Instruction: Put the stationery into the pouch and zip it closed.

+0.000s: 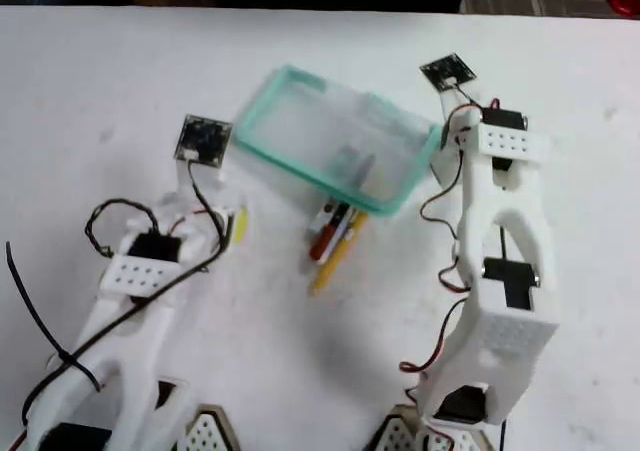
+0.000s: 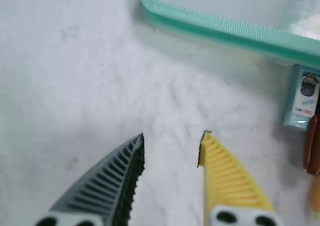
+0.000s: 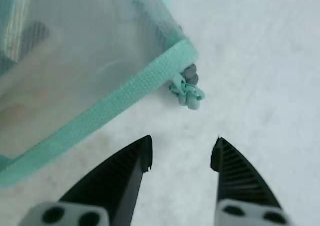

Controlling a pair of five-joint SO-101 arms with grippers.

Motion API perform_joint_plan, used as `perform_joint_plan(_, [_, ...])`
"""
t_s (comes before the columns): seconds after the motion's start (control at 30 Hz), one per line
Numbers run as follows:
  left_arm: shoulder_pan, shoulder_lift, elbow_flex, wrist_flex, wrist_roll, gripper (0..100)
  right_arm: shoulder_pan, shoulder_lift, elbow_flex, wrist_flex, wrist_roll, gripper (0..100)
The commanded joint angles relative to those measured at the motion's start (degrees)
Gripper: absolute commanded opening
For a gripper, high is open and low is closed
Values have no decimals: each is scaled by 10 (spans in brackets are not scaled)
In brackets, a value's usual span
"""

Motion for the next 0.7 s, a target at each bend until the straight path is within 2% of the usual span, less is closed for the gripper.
perform_joint_plan(0.0, [0,0,-10,-16,-7,203,-22,5,-25,-34,4,188])
perform_joint_plan(0.43, [0,0,-10,-17,-4,203,-34,87,-26,-152,4,183])
perform_joint_plan(0.67, [0,0,-6,-34,-4,203,-34,79,-27,-190,8,70])
